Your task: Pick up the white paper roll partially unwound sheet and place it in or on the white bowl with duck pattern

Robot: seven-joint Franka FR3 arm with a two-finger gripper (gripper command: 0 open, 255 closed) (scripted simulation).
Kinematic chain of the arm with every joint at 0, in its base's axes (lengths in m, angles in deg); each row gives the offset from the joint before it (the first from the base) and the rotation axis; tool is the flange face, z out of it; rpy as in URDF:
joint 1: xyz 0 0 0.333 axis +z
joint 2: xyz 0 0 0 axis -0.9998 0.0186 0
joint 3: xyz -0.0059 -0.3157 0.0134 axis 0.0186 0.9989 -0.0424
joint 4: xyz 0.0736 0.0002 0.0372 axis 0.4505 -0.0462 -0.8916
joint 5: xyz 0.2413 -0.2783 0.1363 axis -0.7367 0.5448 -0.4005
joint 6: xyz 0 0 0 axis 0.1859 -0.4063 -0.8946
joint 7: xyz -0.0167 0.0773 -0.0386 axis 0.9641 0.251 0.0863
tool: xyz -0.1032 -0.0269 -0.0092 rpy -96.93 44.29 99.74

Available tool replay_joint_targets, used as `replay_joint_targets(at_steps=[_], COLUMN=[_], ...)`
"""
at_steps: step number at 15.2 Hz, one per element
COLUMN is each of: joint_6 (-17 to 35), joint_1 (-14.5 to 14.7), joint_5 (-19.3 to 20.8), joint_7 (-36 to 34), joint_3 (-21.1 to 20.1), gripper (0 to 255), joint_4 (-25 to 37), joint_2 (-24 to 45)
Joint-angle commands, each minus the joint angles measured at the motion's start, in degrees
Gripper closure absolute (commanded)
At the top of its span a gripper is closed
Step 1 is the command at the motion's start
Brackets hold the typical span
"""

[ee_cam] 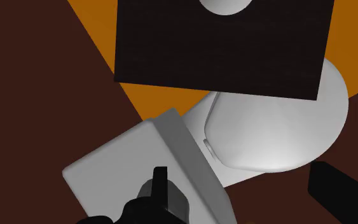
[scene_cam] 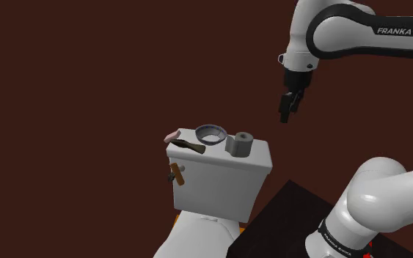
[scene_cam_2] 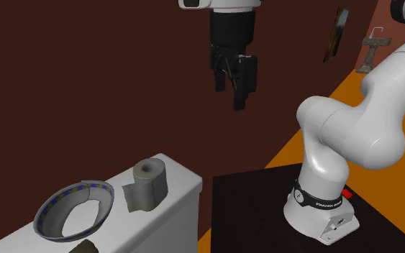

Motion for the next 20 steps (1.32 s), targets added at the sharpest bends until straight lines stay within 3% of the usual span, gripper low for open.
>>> replay_joint_targets(at_steps=[1, 10, 20], joint_6=[0.0, 19.9, 38.9], joint_1=[0.0, 0.1, 1.2], joint_5=[0.0, -0.7, -4.4], joint_7=[0.0, 1.8, 5.7], joint_3=[0.0, 3.3, 6.3], gripper=[0, 0, 0], joint_4=[0.0, -3.5, 0.9], joint_2=[0.0, 13.2, 33.2])
